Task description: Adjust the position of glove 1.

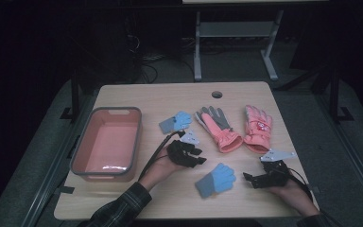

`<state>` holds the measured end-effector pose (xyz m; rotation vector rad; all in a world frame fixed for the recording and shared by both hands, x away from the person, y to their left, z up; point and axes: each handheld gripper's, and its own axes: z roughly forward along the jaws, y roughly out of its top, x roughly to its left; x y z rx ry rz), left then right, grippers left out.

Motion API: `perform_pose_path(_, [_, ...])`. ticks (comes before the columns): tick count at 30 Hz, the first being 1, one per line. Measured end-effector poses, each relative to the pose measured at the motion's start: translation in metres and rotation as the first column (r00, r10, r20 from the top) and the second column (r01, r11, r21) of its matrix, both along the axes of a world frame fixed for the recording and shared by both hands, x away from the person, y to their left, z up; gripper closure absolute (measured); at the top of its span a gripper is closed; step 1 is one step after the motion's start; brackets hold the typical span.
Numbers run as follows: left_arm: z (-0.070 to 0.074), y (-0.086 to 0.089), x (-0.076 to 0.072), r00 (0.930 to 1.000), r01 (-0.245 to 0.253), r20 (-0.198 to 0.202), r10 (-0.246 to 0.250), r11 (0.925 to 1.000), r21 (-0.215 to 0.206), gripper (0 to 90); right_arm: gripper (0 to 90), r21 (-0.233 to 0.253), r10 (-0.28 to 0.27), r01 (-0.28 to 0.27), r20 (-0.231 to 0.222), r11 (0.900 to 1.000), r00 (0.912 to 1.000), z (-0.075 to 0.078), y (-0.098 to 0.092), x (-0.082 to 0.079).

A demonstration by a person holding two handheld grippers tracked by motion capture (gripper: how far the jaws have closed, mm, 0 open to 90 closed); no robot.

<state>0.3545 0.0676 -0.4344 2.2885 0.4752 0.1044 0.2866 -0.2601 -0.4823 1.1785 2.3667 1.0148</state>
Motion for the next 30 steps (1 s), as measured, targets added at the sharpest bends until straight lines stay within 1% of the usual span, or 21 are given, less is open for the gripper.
perform_pose_path(2, [0.002, 0.007, 0.008, 0.9996, -0.026, 0.015, 0.026, 0.9996, 0.013, 60.2, 6.5, -0.001, 0.000, 0.000, 0.000, 1.000, 1.0000, 0.000, 0.000, 0.000])
perform_pose_path(3, [0.004, 0.012, 0.015, 0.9986, -0.045, 0.031, 0.044, 0.9985, 0.032, 61.3, 6.5, 0.002, -0.002, 0.002, -0.001, 1.000, 1.0000, 0.000, 0.000, 0.000])
perform_pose_path(4, [0.004, 0.015, 0.019, 0.9975, -0.063, 0.033, 0.062, 0.9977, 0.026, 61.6, 6.5, 0.002, -0.002, 0.002, -0.001, 1.000, 1.0000, 0.000, 0.000, 0.000])
perform_pose_path(5, [0.004, 0.017, 0.023, 0.9968, -0.075, 0.033, 0.073, 0.9964, 0.041, 62.0, 6.5, 0.002, -0.002, 0.002, -0.001, 1.000, 1.0000, 0.000, 0.000, 0.000])
perform_pose_path(6, [0.004, 0.017, 0.023, 0.9968, -0.075, 0.033, 0.073, 0.9964, 0.041, 61.7, 6.5, 0.002, -0.002, 0.002, -0.001, 1.000, 1.0000, 0.000, 0.000, 0.000])
perform_pose_path(7, [0.003, 0.020, 0.032, 0.9954, -0.095, 0.015, 0.095, 0.9943, 0.047, 61.4, 6.5, 0.002, -0.002, 0.002, -0.001, 1.000, 1.0000, 0.000, 0.000, 0.000])
perform_pose_path(8, [0.003, 0.020, 0.032, 0.9954, -0.095, 0.015, 0.095, 0.9943, 0.047, 61.6, 6.5, 0.002, -0.002, 0.002, -0.001, 1.000, 1.0000, 0.000, 0.000, 0.000])
perform_pose_path(9, [0.002, 0.022, 0.039, 0.9922, -0.123, 0.029, 0.121, 0.9907, 0.059, 61.5, 6.5, 0.002, -0.002, 0.002, -0.001, 1.000, 1.0000, 0.000, 0.000, 0.000])
perform_pose_path(11, [0.002, 0.024, 0.044, 0.9915, -0.128, 0.029, 0.127, 0.9902, 0.056, 62.0, 6.5, 0.003, -0.002, 0.002, -0.001, 1.000, 1.0000, 0.000, 0.000, 0.000])
perform_pose_path(12, [0.001, 0.025, 0.048, 0.9880, -0.152, 0.036, 0.150, 0.9872, 0.049, 62.0, 6.5, 0.003, -0.002, 0.002, -0.001, 1.000, 1.0000, 0.000, 0.000, 0.000])
perform_pose_path(15, [0.001, 0.029, 0.059, 0.9816, -0.186, 0.056, 0.183, 0.9806, 0.061, 65.1, 6.5, 0.003, -0.002, 0.002, -0.001, 1.000, 1.0000, 0.000, 0.000, 0.000])
perform_pose_path(16, [0.001, 0.031, 0.067, 0.9768, -0.210, 0.060, 0.206, 0.9746, 0.078, 65.6, 6.5, 0.003, -0.002, 0.002, -0.001, 1.000, 1.0000, 0.000, 0.000, 0.000])
perform_pose_path(19, [0.000, 0.034, 0.079, 0.9678, -0.246, 0.081, 0.238, 0.9638, 0.103, 66.3, 6.5, 0.003, -0.002, 0.002, -0.001, 1.000, 1.0000, 0.000, 0.000, 0.000])
perform_pose_path(20, [-0.001, 0.035, 0.082, 0.9641, -0.262, 0.072, 0.256, 0.9594, 0.104, 66.3, 6.5, 0.003, -0.002, 0.002, -0.001, 1.000, 1.0000, 0.000, 0.000, 0.000])
perform_pose_path(21, [-0.001, 0.035, 0.085, 0.9602, -0.275, 0.084, 0.266, 0.9546, 0.115, 66.2, 6.5, 0.003, -0.002, 0.002, -0.001, 1.000, 1.0000, 0.000, 0.000, 0.000])
perform_pose_path(23, [-0.003, 0.036, 0.092, 0.9561, -0.289, 0.086, 0.280, 0.9493, 0.123, 66.3, 6.5, 0.004, -0.001, 0.001, -0.001, 1.000, 1.0000, 0.000, 0.000, 0.000])
perform_pose_path(24, [-0.003, 0.036, 0.092, 0.9561, -0.289, 0.086, 0.280, 0.9493, 0.123, 66.3, 6.5, 0.003, -0.002, 0.002, -0.001, 1.000, 1.0000, 0.000, 0.000, 0.000])
perform_pose_path(27, [-0.009, 0.035, 0.101, 0.9468, -0.320, 0.076, 0.313, 0.9377, 0.134, 65.9, 6.5, 0.003, -0.002, 0.002, -0.001, 1.000, 1.0000, 0.000, 0.000, 0.000])
perform_pose_path(28, [-0.011, 0.035, 0.103, 0.9447, -0.327, 0.067, 0.321, 0.9366, 0.126, 65.9, 6.5, 0.003, -0.002, 0.002, -0.001, 1.000, 1.0000, 0.000, 0.000, 0.000])
perform_pose_path(29, [-0.015, 0.034, 0.107, 0.9398, -0.341, 0.068, 0.335, 0.9327, 0.118, 65.4, 6.5, 0.003, -0.001, 0.001, 0.000, 1.000, 1.0000, 0.000, 0.000, 0.000])
perform_pose_path(30, [-0.016, 0.034, 0.109, 0.9405, -0.339, 0.082, 0.330, 0.9303, 0.141, 65.4, 6.5, 0.003, -0.002, 0.002, -0.001, 1.000, 1.0000, 0.000, 0.000, 0.000])
